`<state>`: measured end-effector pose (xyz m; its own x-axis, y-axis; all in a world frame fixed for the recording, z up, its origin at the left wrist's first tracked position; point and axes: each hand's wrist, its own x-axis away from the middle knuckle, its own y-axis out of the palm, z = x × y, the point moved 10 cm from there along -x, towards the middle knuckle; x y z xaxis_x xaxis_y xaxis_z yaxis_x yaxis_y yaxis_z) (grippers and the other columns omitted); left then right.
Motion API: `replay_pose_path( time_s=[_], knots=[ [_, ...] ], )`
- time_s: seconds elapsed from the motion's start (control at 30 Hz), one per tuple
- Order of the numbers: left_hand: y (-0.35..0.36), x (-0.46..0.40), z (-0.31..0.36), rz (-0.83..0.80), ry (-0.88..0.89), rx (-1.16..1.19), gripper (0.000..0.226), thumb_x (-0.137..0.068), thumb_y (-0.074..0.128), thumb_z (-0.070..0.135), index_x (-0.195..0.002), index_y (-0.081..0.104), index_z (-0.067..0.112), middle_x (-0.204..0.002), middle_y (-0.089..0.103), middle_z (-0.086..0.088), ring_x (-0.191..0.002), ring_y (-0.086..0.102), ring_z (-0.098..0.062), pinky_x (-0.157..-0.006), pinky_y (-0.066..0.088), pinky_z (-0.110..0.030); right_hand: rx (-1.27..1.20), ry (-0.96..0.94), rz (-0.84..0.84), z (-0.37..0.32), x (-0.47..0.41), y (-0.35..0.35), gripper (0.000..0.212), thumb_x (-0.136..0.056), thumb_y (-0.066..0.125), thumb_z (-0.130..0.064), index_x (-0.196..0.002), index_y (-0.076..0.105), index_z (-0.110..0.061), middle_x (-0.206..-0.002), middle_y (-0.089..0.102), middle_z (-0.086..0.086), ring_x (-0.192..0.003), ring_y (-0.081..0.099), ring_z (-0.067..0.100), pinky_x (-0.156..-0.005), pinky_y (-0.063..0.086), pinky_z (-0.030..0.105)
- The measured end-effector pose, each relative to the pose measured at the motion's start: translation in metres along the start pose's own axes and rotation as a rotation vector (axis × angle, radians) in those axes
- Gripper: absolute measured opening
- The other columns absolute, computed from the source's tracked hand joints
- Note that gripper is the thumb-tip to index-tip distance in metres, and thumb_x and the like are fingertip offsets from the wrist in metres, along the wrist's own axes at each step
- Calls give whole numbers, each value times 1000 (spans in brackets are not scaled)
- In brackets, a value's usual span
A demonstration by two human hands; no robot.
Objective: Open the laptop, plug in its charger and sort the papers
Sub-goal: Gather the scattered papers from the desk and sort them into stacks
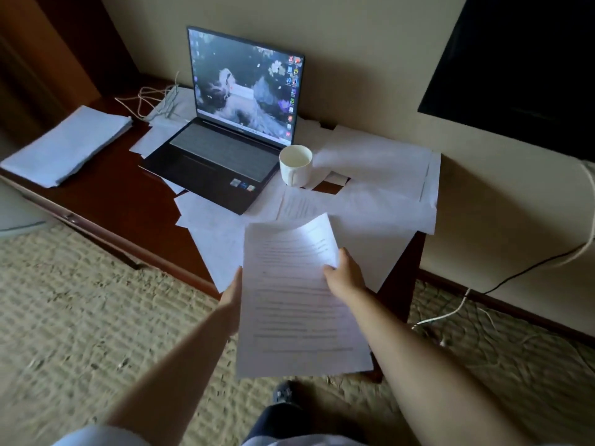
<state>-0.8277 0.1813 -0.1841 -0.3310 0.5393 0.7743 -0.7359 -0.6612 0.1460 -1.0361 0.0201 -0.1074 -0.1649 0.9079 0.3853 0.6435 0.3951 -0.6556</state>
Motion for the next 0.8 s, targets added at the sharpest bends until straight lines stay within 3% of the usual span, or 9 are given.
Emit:
replay_pose_path(
  time_s=[0.1, 0.2, 0.3, 0.37, 0.5, 0.63, 0.7, 0.8],
  knots=[
    [27, 22, 15, -28, -30, -12, 62, -96, 32, 58, -102, 66, 7, -87, 68, -16, -76, 65, -30, -60, 56, -36, 89, 21, 57, 4, -9, 6, 25, -88, 50, -17, -110, 46, -7, -117, 59, 19, -107, 55, 37, -80, 44, 36],
    [28, 22, 24, -8, -15, -64, 50, -94, 46, 52, -104, 67, 7, -97, 71, -18, -89, 68, -34, -71, 58, -45, 102, 15, 137, 0, -17, 5, 22, -90, 51, -17, -109, 46, -6, -113, 59, 21, -106, 55, 38, -79, 45, 38],
    [24, 18, 31, 66, 51, -229, 29, -91, 62, 19, -111, 60, -2, -98, 68, -19, -89, 66, -33, -83, 55, -48, 172, -44, 160, -11, -27, 6, 19, -91, 52, -16, -106, 49, -5, -109, 60, 20, -104, 54, 37, -80, 44, 37],
    [19, 12, 34, 108, 103, -297, 22, -86, 66, 8, -107, 59, 2, -102, 67, -19, -90, 65, -33, -85, 55, -48, 250, -97, 157, -18, -33, 10, 21, -92, 52, -15, -109, 50, -4, -112, 60, 18, -107, 52, 36, -82, 42, 38],
    [19, 12, 47, 153, 237, -470, 14, -84, 61, 2, -94, 57, 10, -92, 65, -11, -83, 63, -26, -74, 56, -39, 209, -71, 283, -17, -29, 9, 47, -89, 58, -19, -132, 45, -6, -130, 48, 18, -116, 43, 39, -90, 37, 42],
    [3, 33, 84, 320, 449, -607, 11, -84, 56, 2, -91, 56, 11, -76, 57, -1, -71, 53, -20, -61, 42, -27, 70, 157, 483, 17, -13, -24, 59, -90, 58, -27, -142, 34, -11, -145, 30, 19, -132, 28, 38, -103, 26, 45],
    [-14, 42, 95, 403, 510, -610, 10, -85, 57, 3, -91, 57, 11, -77, 57, -1, -71, 53, -20, -58, 39, -26, 258, 171, 424, 27, -15, -33, 58, -87, 57, -30, -138, 36, -12, -147, 26, 19, -135, 23, 37, -108, 21, 45],
    [-30, 50, 92, 450, 505, -566, 13, -83, 57, 2, -92, 57, 11, -84, 59, -5, -77, 55, -23, -62, 42, -27, 531, 168, 103, 36, -23, -15, 70, -85, 53, -44, -143, 26, -15, -153, 13, 22, -141, 11, 39, -113, 19, 47]
  ],
)
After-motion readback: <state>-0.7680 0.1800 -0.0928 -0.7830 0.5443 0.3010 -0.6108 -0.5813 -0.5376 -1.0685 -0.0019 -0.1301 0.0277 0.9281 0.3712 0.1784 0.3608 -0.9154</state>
